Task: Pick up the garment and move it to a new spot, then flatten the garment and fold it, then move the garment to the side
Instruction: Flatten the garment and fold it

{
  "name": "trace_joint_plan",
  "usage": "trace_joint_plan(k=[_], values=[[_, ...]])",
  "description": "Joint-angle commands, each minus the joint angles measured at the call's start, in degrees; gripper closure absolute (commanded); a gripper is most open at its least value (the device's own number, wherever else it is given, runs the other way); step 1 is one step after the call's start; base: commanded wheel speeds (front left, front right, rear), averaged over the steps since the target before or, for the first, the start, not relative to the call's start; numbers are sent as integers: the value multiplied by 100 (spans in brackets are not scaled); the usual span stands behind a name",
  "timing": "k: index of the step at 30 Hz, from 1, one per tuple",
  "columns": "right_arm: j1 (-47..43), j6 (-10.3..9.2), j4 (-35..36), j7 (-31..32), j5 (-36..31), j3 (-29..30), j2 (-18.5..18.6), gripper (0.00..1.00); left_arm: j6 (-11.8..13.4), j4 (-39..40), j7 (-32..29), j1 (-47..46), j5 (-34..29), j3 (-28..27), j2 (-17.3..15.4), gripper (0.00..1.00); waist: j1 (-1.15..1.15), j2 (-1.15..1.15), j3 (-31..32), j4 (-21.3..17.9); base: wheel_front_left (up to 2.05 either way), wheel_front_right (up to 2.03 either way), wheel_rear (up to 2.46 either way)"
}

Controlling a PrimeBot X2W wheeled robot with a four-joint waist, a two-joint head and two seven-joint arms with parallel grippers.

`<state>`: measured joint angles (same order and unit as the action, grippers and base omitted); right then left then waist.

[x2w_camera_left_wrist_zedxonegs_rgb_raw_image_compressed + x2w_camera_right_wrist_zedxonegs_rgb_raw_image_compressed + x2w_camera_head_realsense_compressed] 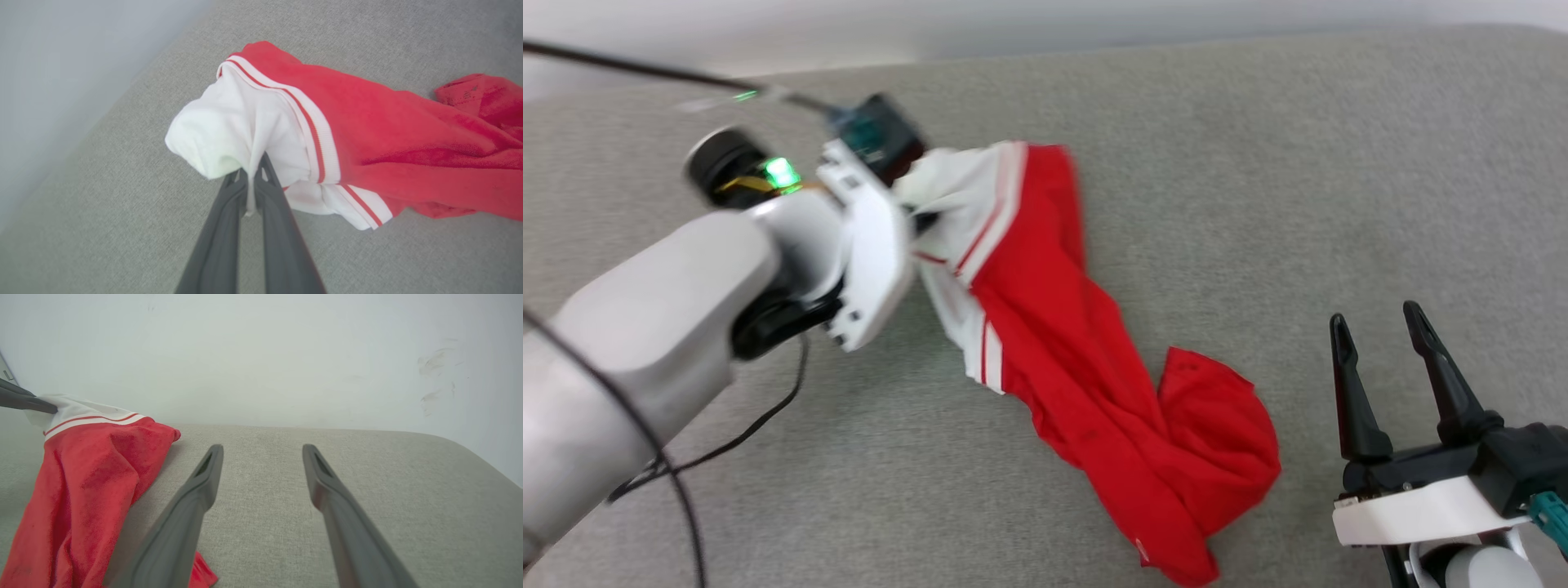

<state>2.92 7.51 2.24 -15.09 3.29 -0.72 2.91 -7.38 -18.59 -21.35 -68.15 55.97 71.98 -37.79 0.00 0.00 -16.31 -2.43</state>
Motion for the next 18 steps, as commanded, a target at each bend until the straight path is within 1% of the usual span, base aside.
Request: trace_joint_plan(k=[1, 5, 10, 13, 18], values=[[-68, -4, 6, -11, -44, 17, -6, 0, 43, 27, 148, 232, 117, -64, -159, 100, 0, 0, 175, 187, 0, 0, 0], [-152, -4, 0, -11, -87, 43, -7, 0, 239, 38, 462, 775, 329, -140, -624, 100, 0, 0, 261, 347, 0, 0, 0], [-157, -4, -20, -11, -101, 11, -6, 0, 506, -97, 742, 1653, 695, -115, -964, 100, 0, 0, 270, 415, 0, 0, 0], [-153, -4, -40, -11, -121, -11, -6, 0, 587, -234, 866, 2199, 931, -84, -988, 100, 0, 0, 258, 405, 0, 0, 0], [-189, -4, -99, -11, -128, 23, -6, 0, 577, -516, 961, 2831, 1183, -6, -777, 100, 0, 0, 289, 401, 0, 0, 0]])
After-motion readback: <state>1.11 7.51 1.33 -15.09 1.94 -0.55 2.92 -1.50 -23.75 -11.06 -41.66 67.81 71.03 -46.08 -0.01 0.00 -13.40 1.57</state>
